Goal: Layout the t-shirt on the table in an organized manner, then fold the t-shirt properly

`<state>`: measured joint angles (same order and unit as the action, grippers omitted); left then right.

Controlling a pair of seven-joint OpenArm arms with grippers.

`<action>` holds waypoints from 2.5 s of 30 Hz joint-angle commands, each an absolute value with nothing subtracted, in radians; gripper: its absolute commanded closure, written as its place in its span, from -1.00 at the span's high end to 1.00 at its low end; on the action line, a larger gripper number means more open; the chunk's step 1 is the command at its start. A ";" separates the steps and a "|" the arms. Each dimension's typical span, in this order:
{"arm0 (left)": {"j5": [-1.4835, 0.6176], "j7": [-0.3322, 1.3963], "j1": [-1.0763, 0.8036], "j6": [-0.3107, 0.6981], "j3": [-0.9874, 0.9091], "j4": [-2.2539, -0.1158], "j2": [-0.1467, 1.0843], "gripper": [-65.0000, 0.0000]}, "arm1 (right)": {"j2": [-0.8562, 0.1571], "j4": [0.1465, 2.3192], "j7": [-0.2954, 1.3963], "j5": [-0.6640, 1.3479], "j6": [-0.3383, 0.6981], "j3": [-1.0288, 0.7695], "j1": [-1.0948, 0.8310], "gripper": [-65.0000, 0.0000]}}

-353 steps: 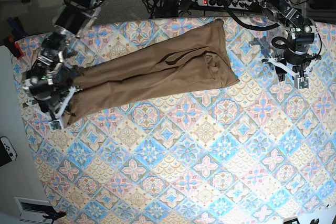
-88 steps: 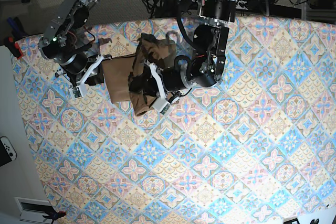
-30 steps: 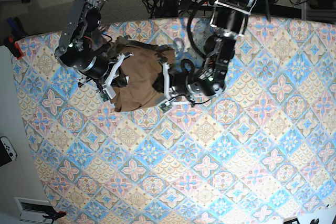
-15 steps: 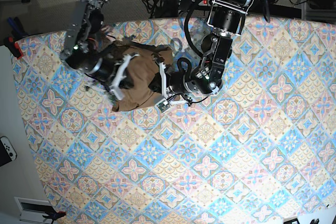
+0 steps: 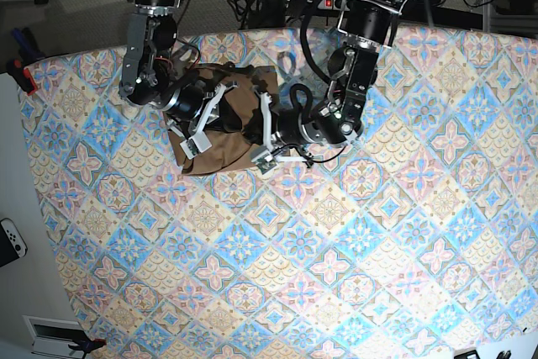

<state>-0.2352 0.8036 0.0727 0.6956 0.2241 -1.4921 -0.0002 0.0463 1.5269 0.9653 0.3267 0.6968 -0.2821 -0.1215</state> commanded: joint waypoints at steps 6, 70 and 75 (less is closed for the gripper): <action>-0.257 0.786 0.071 0.698 0.225 -1.595 -0.008 -1.00 | 0.048 1.681 1.095 0.298 0.698 -0.277 -0.122 -1.00; -0.255 0.667 0.140 0.698 0.332 -1.328 0.136 -1.00 | 0.053 1.868 1.396 0.294 0.698 -0.380 -0.045 -1.00; -0.255 0.667 0.099 0.698 0.331 -1.383 0.160 -1.00 | 0.050 1.828 1.396 0.294 0.698 -0.387 0.021 -1.00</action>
<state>-0.2661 0.6456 0.0917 0.6956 0.3325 -1.3693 0.1589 0.0525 1.8172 1.4078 0.2817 0.6926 -0.3855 0.0120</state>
